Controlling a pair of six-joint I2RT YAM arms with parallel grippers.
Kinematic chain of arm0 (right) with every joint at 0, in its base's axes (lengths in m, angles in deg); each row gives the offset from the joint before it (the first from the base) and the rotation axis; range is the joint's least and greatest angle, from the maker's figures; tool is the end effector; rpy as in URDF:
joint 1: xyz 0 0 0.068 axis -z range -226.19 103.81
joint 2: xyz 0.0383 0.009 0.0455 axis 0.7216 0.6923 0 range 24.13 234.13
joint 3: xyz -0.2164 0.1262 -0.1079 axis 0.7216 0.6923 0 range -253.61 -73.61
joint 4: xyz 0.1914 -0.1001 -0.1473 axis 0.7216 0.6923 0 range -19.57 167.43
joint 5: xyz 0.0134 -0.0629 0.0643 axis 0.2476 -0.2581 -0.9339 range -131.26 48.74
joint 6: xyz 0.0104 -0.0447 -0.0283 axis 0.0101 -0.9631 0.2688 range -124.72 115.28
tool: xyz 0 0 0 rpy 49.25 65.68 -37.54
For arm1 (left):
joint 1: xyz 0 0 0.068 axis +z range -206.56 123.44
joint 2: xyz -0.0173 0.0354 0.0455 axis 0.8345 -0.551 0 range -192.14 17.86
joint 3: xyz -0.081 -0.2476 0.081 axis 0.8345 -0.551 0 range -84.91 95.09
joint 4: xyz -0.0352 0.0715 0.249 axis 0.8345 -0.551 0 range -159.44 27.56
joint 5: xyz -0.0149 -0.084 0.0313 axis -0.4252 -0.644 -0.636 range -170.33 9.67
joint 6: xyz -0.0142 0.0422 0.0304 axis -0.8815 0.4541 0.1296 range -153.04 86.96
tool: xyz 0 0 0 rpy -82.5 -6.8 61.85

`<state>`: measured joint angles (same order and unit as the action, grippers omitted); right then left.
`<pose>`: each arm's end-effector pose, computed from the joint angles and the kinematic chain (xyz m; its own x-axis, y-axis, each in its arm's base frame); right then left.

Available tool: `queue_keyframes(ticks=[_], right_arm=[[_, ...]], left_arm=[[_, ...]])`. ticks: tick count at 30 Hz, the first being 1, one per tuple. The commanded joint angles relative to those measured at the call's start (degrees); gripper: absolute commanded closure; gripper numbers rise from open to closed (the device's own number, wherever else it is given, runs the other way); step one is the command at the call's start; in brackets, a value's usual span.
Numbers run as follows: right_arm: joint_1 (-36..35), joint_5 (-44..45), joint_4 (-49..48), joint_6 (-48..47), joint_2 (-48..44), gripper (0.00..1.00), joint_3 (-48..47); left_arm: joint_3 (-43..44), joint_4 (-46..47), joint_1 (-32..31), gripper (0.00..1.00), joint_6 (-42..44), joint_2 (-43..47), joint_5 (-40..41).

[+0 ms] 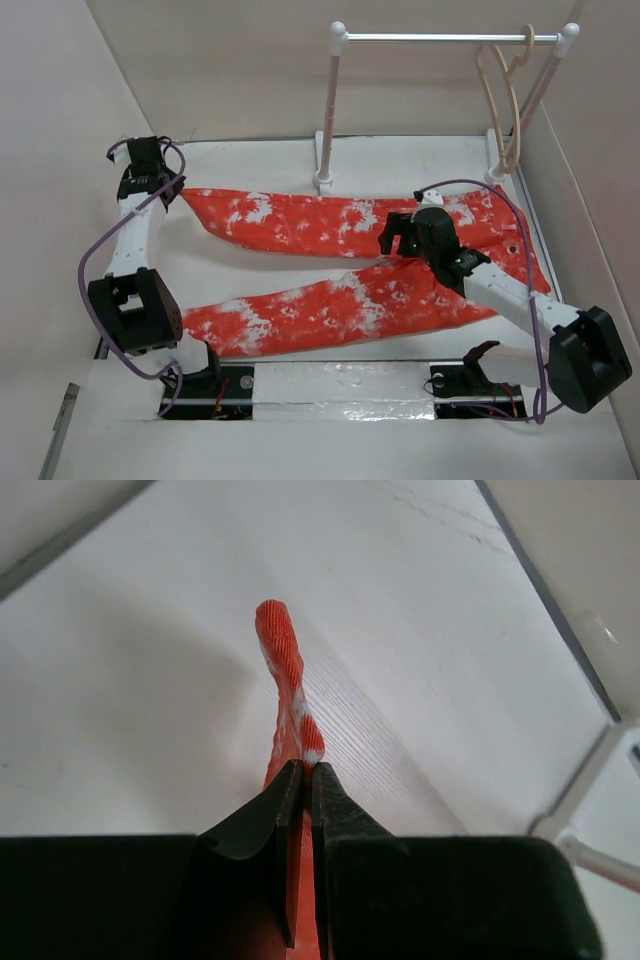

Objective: Place the trousers on the hanger
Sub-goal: Flatten out the trousers at the center of the board.

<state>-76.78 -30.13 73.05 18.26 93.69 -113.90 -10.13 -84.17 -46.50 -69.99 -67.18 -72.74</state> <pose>0.2302 0.1281 0.2358 -0.5585 0.1149 -0.8215 -0.1522 0.9593 0.2377 0.3356 0.0643 0.3341 -0.2464 -0.6489 -0.7199 -0.5402 0.7086 -0.4539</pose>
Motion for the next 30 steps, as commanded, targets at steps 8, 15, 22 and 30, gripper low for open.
queue_keyframes(ticks=[8,15,22,30], right_arm=[[0.9,-2.0,-0.2,0.0,-4.0,0.11,0.2],[3.0,4.1,0.6,1.4,-4.2,0.42,0.6],[20.8,-2.0,-2.0,2.9,0.7,0.86,1.2],[31.0,-17.3,-10.7,7.5,-1.2,0.35,8.8]], left_arm=[[12.6,0.3,6.5,0.97,9.0,-11.1,5.9],[17.2,-1.9,3.1,0.37,9.4,-14.3,5.1],[7.8,5.7,-8.9,0.38,6.6,-2.3,3.9],[-16.3,20.5,-34.3,0.41,-2.9,16.1,4.4]])
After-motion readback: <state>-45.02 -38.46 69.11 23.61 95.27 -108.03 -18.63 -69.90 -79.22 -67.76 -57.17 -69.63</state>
